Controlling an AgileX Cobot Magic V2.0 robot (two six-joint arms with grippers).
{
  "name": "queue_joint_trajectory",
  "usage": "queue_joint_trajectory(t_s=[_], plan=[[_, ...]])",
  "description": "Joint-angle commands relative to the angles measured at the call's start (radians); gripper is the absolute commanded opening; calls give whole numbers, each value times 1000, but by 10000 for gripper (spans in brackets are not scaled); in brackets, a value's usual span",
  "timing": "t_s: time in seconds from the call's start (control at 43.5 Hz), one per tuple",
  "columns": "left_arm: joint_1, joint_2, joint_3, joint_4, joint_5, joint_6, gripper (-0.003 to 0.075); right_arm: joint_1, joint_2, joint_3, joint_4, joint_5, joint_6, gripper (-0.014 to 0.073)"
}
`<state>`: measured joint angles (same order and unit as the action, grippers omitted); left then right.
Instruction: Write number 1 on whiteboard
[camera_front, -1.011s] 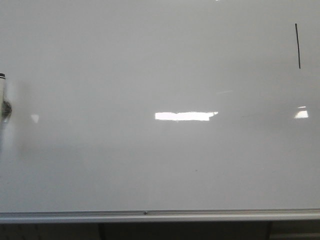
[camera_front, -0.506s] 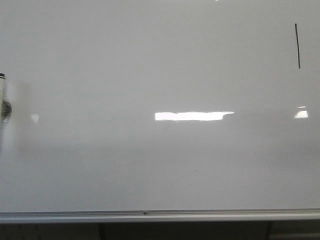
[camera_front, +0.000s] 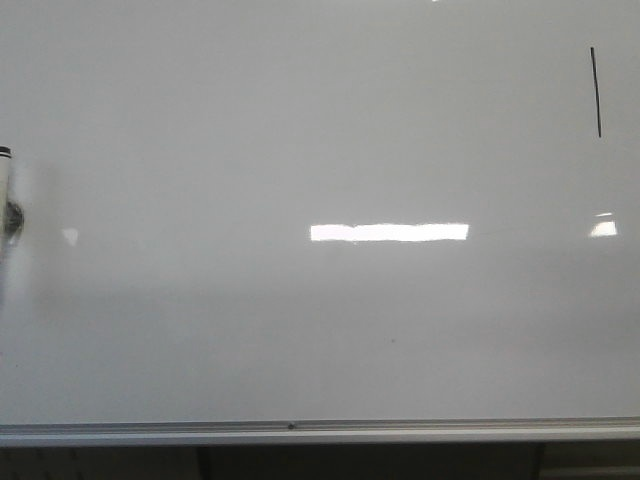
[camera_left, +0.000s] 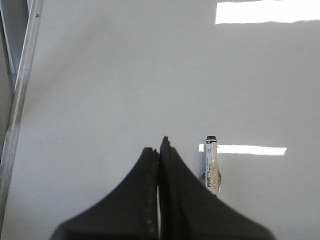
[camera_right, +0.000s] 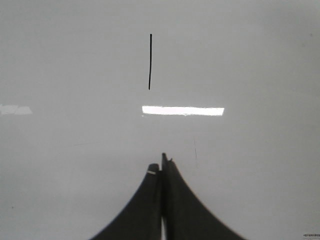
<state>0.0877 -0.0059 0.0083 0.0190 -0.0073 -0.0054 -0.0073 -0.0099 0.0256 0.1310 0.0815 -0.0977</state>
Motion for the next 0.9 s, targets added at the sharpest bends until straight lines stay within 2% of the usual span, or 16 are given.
queue_joint_trajectory(t_s=[0.0,0.873], plan=[[0,-16,24,-2,-86,-11,-20,-5,-17,-21,5,-95,12,-69],[0,-16,24,-2,-86,-11,-20,-5,-17,-21,6,-96,29,-69]])
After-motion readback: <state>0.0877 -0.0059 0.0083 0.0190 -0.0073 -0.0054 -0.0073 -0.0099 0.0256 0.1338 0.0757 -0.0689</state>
